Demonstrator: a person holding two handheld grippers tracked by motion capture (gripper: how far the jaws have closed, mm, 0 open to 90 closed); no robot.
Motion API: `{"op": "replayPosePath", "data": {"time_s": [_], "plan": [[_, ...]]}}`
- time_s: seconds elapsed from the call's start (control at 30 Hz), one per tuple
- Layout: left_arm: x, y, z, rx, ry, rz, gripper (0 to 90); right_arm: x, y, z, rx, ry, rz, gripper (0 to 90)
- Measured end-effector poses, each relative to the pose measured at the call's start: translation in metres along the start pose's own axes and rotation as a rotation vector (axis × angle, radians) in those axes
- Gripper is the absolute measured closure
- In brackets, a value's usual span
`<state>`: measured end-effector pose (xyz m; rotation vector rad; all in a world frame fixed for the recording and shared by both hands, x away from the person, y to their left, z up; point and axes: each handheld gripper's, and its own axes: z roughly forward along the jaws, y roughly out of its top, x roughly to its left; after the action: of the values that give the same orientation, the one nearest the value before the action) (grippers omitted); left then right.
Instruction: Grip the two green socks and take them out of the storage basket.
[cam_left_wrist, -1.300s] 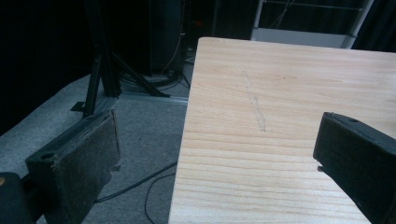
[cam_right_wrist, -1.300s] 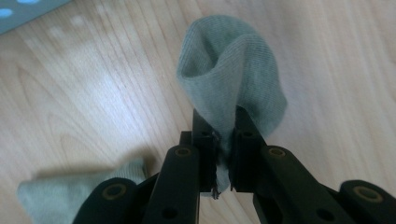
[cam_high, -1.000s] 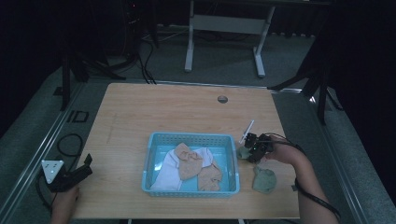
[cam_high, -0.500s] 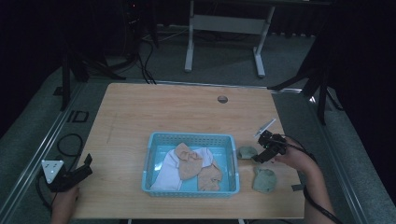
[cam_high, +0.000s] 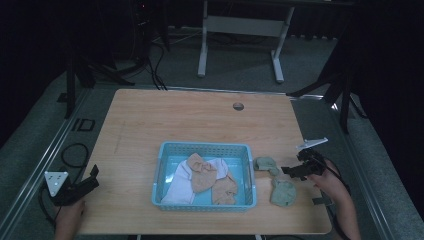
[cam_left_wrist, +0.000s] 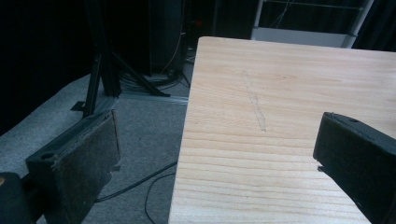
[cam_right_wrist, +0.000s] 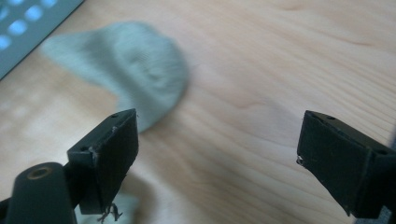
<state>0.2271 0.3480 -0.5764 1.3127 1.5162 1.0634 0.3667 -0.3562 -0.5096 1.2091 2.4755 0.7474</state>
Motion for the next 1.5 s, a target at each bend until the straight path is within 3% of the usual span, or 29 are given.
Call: {"op": "replayPosePath", "data": {"time_s": [0.03, 0.1, 0.13, 0.3, 0.4, 0.67, 1.0, 1.1, 1.27, 1.5], "plan": [[0.0, 0.0, 0.0, 0.0, -0.001, -0.001, 0.7, -0.004, -0.009, -0.001, -0.056, -0.038, 0.038, 12.3], [0.0, 0.0, 0.0, 0.0, -0.001, 0.0, 0.7, -0.004, -0.009, -0.001, -0.056, -0.038, 0.038, 12.3], [0.0, 0.0, 0.0, 0.0, -0.001, 0.0, 0.7, -0.009, -0.02, -0.001, -0.096, -0.07, 0.099, 11.2], [0.0, 0.0, 0.0, 0.0, -0.002, 0.002, 0.7, -0.016, -0.036, -0.003, -0.157, -0.144, 0.214, 11.0], [0.0, 0.0, 0.0, -0.001, -0.001, 0.001, 0.7, -0.017, -0.045, -0.003, -0.188, -0.206, 0.263, 11.1], [0.0, 0.0, 0.0, -0.001, 0.0, 0.002, 0.7, -0.011, -0.071, 0.0, -0.246, -0.298, 0.356, 11.0], [0.0, 0.0, 0.0, -0.003, -0.001, 0.001, 0.7, 0.003, -0.089, -0.008, -0.311, -0.334, 0.397, 11.1], [0.0, 0.0, 0.0, -0.003, -0.001, 0.0, 0.7, 0.005, -0.091, -0.008, -0.312, -0.324, 0.401, 11.1], [0.0, 0.0, 0.0, -0.003, -0.003, 0.0, 0.7, 0.008, -0.095, -0.008, -0.337, -0.358, 0.412, 11.1], [0.0, 0.0, 0.0, -0.002, -0.002, 0.001, 0.7, 0.009, -0.108, -0.014, -0.465, -0.416, 0.436, 11.6]]}}
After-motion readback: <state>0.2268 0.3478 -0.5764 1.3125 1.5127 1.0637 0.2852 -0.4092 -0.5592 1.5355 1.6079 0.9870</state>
